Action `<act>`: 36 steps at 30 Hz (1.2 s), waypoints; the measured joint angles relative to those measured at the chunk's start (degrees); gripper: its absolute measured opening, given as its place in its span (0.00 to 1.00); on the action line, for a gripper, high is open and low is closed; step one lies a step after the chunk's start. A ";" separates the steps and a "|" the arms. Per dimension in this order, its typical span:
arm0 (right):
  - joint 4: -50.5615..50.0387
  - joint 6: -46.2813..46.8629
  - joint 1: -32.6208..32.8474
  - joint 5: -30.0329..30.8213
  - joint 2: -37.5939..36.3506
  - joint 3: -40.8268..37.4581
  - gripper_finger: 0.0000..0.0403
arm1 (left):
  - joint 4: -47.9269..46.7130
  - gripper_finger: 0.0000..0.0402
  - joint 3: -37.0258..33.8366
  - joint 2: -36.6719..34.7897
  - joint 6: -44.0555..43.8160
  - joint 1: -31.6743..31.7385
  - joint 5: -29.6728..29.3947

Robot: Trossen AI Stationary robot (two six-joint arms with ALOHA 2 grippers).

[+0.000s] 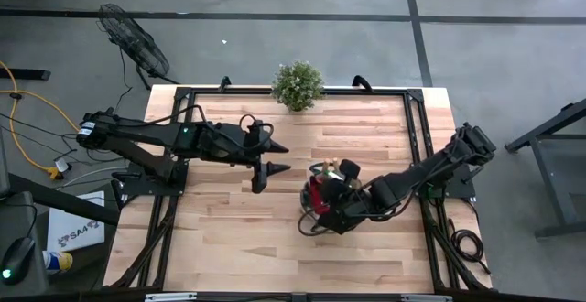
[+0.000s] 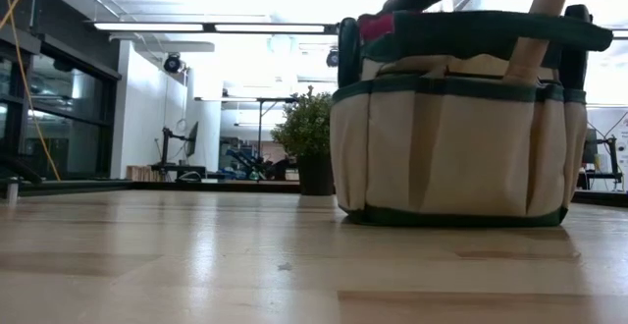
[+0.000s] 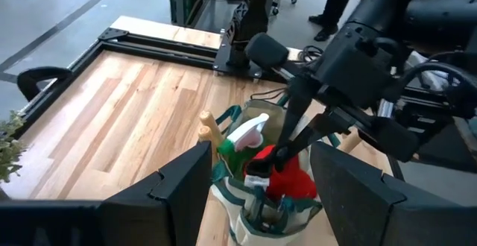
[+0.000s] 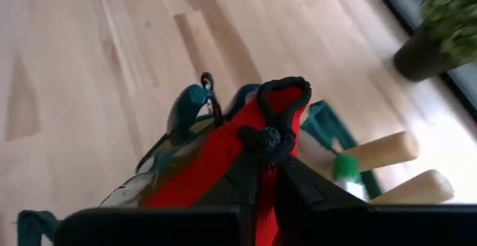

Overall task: Pick & Place Garden tools in Gardening bag
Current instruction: Put the gloves into the gardening bag, then return to Home Position

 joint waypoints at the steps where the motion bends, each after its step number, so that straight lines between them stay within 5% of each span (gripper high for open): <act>1: 0.01 0.16 -0.09 -1.11 0.00 0.00 0.05 | -0.05 0.56 -0.01 0.01 -0.02 -0.01 0.38; 19: 0.97 2.89 -1.20 -6.06 -2.48 -0.11 0.39 | -0.95 0.56 -0.02 0.01 -1.09 0.00 1.17; 29: 0.91 1.72 -1.10 -7.88 -8.47 -0.11 0.39 | -0.86 0.56 -0.02 0.01 -2.63 -0.01 2.20; 36: 0.17 4.35 -0.99 -11.77 -10.18 -0.11 0.23 | -0.86 0.56 -0.02 0.01 -3.45 -0.01 3.25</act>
